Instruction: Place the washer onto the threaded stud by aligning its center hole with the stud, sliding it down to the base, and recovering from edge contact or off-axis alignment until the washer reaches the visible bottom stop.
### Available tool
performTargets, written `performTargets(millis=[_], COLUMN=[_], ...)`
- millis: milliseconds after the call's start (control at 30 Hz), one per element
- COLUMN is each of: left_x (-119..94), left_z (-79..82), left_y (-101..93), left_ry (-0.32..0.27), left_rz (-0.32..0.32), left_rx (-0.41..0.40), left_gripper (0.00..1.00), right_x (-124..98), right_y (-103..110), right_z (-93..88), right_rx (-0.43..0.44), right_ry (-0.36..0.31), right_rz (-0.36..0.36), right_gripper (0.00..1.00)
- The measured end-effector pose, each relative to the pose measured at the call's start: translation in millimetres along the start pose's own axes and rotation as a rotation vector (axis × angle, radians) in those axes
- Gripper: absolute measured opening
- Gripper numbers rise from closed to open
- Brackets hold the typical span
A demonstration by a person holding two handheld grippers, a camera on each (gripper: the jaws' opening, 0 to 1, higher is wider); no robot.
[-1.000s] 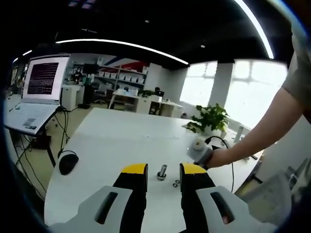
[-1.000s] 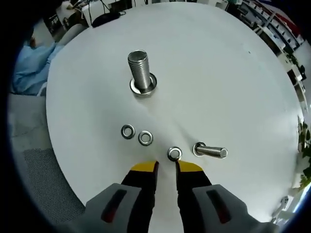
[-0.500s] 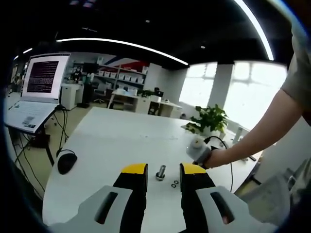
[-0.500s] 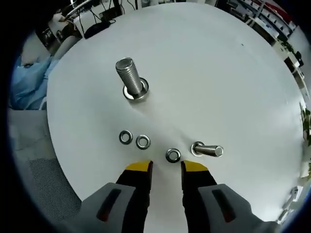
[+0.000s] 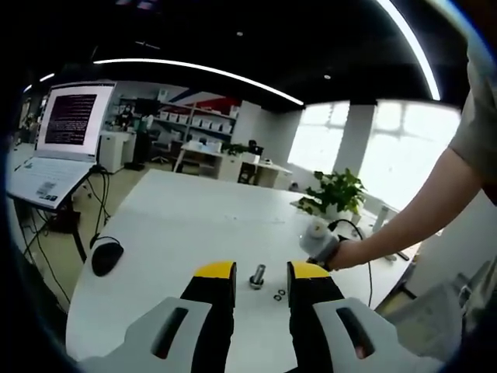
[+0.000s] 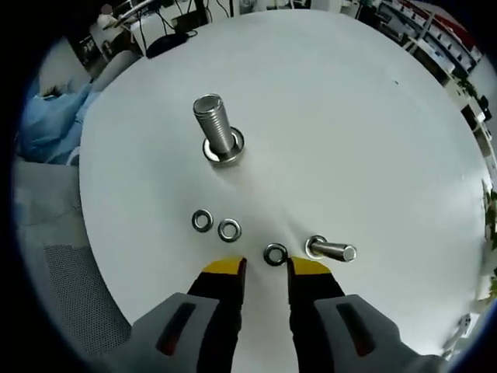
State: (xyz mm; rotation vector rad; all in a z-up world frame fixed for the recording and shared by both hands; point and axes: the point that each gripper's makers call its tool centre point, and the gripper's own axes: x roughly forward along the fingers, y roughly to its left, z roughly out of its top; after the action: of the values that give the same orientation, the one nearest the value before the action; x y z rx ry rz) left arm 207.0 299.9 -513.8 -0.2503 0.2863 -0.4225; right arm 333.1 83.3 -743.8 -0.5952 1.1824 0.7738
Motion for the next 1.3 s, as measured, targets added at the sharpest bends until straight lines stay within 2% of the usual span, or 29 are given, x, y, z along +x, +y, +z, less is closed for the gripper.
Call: performTargets(millis=[233, 333, 433, 667, 900, 1133, 1300], left_x=[0.0, -0.3, 0.2, 0.6, 0.2, 0.3, 1.3], left_z=[0.3, 0.8, 1.1, 0.2, 1.0, -0.2, -2.3], left_y=[1.1, 1.2, 0.8, 0.7, 0.8, 0.6, -0.5], left_ry=[-0.002, -0.005, -0.005, 0.001, -0.003, 0.003, 0.014], left_rz=[0.003, 0.003, 0.000, -0.002, 0.001, 0.002, 0.000], left_rx=[-0.004, -0.003, -0.003, 0.000, 0.000, 0.004, 0.010], left_gripper=[0.24, 0.24, 0.24, 0.24, 0.24, 0.24, 0.24], right_x=[1.6, 1.5, 2.5, 4.3, 5.5, 5.0, 6.8], right_y=[4.0, 1.8, -3.4, -4.8, -2.9, -4.6, -3.6], right_z=[5.1, 7.4, 8.4, 12.2, 13.2, 14.4, 15.9], right_rx=[-0.048, -0.018, -0.026, 0.028, -0.038, -0.037, -0.097], right_ry=[-0.004, 0.005, 0.001, 0.009, 0.047, 0.069, 0.119], right_rz=[-0.006, -0.012, -0.036, -0.007, -0.016, -0.011, -0.026], right_gripper=[0.16, 0.17, 0.21, 0.20, 0.16, 0.15, 0.15])
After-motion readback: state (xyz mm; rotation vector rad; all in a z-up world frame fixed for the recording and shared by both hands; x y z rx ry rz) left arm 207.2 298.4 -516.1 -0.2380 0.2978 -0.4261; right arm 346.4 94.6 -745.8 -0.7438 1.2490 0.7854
